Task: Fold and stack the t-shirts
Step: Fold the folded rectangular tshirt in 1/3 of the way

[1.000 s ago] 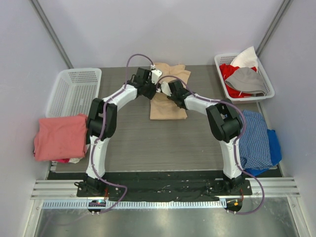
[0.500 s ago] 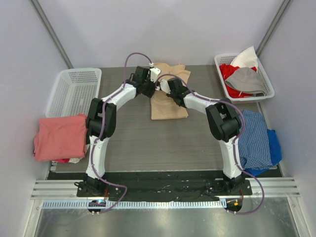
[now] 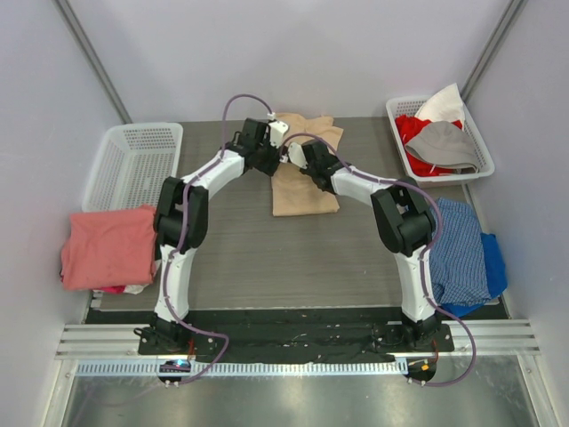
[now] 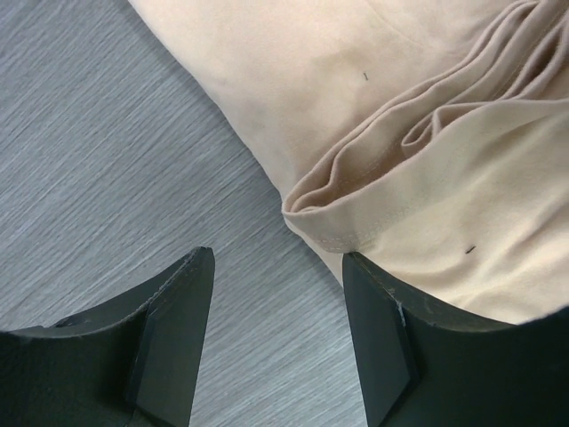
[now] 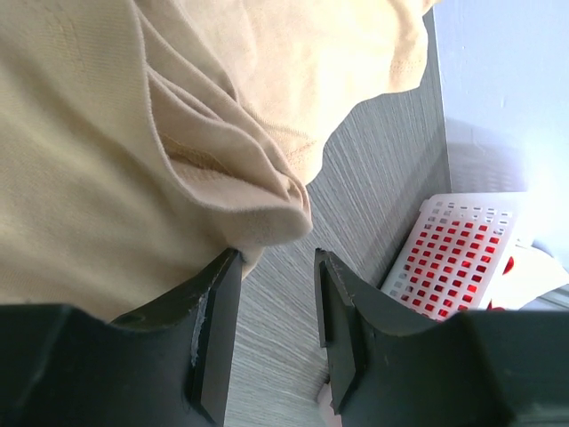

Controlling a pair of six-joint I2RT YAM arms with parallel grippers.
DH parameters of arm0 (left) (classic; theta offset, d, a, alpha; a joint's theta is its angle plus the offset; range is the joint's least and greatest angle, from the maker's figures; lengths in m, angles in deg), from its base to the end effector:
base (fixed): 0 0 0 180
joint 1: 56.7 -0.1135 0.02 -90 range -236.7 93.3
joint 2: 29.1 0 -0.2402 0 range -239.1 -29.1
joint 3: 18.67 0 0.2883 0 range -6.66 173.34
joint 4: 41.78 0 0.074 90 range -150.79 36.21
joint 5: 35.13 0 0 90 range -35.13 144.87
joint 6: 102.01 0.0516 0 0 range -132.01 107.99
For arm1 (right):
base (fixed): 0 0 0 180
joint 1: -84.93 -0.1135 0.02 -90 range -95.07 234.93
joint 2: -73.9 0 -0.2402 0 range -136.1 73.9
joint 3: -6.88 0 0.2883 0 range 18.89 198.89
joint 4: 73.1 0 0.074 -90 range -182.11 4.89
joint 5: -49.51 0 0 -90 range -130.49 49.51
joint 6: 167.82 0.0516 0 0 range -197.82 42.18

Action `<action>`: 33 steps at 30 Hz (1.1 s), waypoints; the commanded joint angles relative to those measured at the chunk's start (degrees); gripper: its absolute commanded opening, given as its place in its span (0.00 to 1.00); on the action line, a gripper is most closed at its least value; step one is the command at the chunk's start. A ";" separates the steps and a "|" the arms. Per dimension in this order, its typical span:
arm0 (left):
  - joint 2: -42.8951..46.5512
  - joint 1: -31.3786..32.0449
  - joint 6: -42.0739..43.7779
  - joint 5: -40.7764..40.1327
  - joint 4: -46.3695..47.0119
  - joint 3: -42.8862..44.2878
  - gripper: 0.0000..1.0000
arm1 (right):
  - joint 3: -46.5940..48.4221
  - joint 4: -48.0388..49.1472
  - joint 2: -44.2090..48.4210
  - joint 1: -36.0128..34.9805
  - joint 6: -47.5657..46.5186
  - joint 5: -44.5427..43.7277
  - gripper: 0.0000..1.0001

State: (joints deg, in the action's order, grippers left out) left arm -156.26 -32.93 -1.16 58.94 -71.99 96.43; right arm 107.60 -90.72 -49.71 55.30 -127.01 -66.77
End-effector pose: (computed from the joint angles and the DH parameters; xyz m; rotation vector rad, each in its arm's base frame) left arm 0.4926 -0.2210 0.1603 0.7233 2.1984 -0.1969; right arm 0.4546 0.2323 0.1233 -1.2539 1.9112 -0.7008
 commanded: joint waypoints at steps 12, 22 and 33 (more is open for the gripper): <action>6.49 0.84 -3.29 9.46 -0.08 0.70 0.65 | -1.43 4.20 6.10 -0.61 2.52 1.50 0.45; -1.78 0.66 -2.24 8.76 -1.93 7.91 0.64 | 0.24 5.25 2.68 0.18 2.61 2.03 0.45; -7.14 0.66 -0.57 6.39 -1.84 13.00 0.64 | 1.03 9.38 0.13 0.97 2.17 1.41 0.44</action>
State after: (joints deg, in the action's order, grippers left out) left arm -161.55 -33.13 -3.61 65.81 -74.65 105.24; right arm 106.00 -87.28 -49.65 56.72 -125.26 -65.96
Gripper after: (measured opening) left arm 0.640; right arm 0.446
